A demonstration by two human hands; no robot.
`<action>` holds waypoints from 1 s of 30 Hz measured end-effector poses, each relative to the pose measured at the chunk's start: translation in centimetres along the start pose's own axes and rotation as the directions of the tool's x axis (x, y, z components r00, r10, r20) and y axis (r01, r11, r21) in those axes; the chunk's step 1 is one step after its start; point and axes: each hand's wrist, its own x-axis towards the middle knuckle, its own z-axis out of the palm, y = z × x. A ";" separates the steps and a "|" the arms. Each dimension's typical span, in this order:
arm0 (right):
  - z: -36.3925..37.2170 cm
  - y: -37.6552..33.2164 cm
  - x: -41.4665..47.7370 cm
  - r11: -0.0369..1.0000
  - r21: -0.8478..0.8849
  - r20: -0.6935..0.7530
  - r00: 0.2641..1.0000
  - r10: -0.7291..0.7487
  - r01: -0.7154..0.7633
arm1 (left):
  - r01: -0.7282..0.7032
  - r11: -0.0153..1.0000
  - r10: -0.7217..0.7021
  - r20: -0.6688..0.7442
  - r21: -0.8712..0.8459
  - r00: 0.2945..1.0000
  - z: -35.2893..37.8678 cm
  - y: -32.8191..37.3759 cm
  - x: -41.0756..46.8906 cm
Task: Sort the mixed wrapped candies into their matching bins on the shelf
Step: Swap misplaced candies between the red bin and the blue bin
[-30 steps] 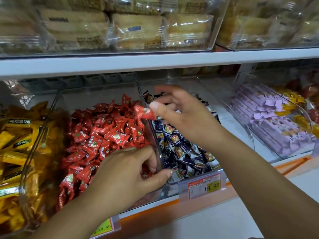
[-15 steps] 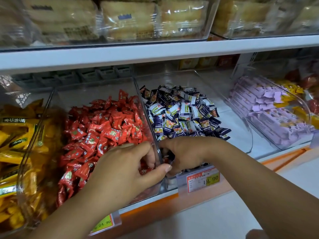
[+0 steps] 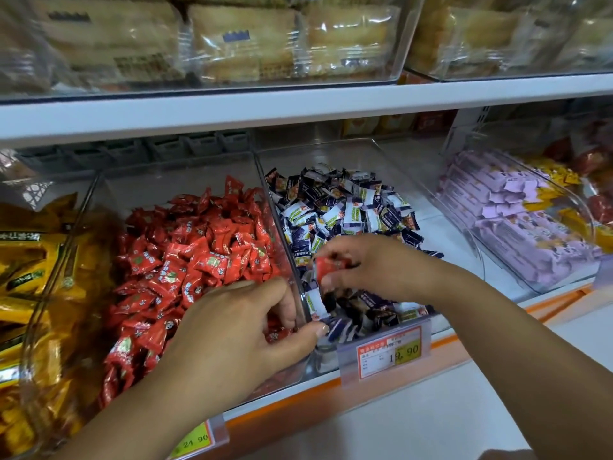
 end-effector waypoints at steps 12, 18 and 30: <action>-3.1 -1.5 -0.9 0.967 -0.253 -0.331 0.941 -0.071 -0.016 | -0.012 1.000 0.012 0.015 0.010 1.000 -0.1 0.3 0.0; -1.8 -5.4 -1.1 0.956 0.148 -0.226 0.949 -0.219 0.255 | -0.010 1.000 0.010 -0.012 0.000 1.000 0.2 -0.1 0.0; -0.8 1.0 -0.6 0.793 -0.495 -0.084 0.928 0.364 -0.355 | -0.011 1.000 0.012 -0.036 0.017 0.999 0.5 -0.3 0.0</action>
